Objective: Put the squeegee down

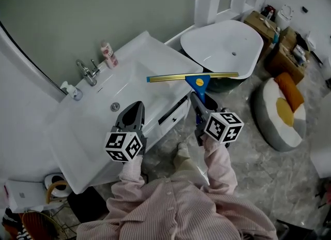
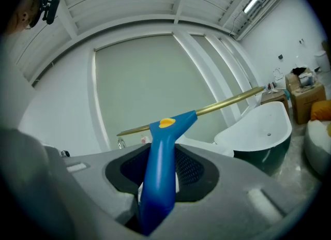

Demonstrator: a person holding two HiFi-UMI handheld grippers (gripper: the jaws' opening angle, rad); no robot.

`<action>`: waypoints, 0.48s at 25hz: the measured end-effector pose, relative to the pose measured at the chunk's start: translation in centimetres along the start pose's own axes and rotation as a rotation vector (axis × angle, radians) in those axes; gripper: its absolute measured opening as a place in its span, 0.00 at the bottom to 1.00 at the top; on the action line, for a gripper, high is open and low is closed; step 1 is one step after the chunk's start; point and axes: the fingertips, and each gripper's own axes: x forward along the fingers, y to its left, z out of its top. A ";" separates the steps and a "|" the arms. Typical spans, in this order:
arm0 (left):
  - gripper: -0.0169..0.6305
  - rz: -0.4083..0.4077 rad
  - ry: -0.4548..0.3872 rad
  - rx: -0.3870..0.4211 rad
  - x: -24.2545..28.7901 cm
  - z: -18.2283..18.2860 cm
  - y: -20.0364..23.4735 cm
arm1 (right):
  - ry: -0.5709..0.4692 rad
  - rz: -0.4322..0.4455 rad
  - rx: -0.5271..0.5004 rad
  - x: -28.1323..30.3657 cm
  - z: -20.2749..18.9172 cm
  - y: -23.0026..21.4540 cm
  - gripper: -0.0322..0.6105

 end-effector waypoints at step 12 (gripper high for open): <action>0.03 0.105 -0.009 -0.077 12.3 0.8 3.2 | 0.101 0.092 -0.018 11.3 4.3 -7.9 0.25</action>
